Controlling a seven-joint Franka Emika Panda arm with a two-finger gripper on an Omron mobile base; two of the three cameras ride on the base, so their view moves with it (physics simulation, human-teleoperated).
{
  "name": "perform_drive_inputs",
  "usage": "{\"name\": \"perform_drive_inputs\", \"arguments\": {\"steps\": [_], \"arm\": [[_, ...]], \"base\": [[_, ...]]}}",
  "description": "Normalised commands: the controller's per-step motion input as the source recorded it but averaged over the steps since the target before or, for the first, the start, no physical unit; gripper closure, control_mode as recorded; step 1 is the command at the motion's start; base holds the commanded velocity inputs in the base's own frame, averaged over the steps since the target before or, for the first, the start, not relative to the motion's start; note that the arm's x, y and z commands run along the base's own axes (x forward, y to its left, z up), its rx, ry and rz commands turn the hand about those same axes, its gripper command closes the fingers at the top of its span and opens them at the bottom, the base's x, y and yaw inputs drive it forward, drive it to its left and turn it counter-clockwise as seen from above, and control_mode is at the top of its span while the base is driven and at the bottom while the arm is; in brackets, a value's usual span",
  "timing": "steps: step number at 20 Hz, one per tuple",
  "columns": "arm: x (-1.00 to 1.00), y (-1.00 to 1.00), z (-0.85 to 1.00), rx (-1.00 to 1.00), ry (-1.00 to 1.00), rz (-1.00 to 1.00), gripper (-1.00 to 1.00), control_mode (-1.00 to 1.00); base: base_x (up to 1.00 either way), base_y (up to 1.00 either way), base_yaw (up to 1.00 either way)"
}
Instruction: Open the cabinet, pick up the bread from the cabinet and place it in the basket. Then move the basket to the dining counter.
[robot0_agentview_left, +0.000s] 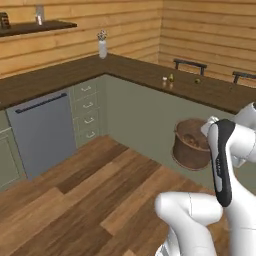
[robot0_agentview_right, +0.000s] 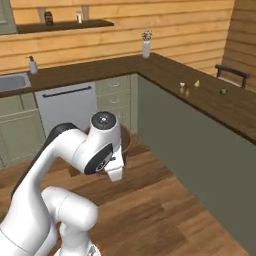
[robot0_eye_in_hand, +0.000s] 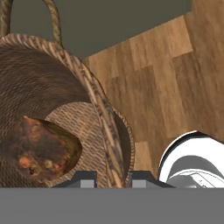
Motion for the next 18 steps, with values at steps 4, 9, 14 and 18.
{"name": "perform_drive_inputs", "arguments": {"steps": [4,9,14,18], "arm": [[0.0,0.0,0.0,0.0,0.0,0.0,1.0,1.0],[0.0,0.0,0.0,0.0,0.0,0.0,1.0,1.0],[0.0,0.0,0.0,0.0,0.0,0.0,1.0,1.0],[0.0,0.0,0.0,0.0,0.0,0.0,1.0,1.0]], "base": [[0.32,-0.07,-0.74],[0.57,-0.1,-0.66],[0.74,0.01,-0.63],[1.0,0.61,-0.44]]}}
